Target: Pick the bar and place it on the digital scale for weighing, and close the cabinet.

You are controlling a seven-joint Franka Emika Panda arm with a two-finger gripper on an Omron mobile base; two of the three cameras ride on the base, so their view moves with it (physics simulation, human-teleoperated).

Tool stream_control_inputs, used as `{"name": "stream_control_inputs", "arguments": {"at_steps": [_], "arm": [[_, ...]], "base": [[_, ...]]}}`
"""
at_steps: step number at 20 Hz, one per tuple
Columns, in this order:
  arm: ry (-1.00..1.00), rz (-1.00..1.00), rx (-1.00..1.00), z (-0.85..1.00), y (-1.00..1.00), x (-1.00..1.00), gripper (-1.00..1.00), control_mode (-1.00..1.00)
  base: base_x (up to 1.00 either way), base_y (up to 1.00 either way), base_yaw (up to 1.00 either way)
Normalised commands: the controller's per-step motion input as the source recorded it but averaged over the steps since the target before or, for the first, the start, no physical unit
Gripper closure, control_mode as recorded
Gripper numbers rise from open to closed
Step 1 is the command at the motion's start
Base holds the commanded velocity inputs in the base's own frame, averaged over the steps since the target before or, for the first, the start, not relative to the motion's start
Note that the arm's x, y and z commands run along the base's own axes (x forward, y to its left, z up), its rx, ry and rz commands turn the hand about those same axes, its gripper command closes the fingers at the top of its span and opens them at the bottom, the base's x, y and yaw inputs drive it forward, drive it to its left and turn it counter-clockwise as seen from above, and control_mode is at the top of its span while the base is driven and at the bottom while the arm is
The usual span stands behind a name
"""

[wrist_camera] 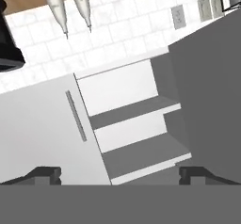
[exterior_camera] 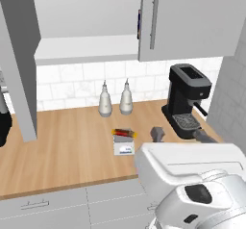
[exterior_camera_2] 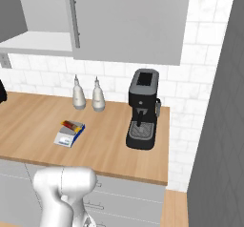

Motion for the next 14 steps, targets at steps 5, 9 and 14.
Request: {"name": "stream_control_inputs", "arguments": {"at_steps": [5,9,14], "arm": [[-0.04,0.09,-0.06,-0.03,0.15,-0.2,-1.0,-1.0],[-0.18,0.08,-0.07,-0.01,0.67,-0.81,-1.0,-1.0],[-0.17,0.02,-0.07,-0.07,0.99,-0.6,-1.0,-1.0]], "base": [[0.0,0.0,0.0],[0.0,0.0,0.0],[0.0,0.0,0.0]]}}
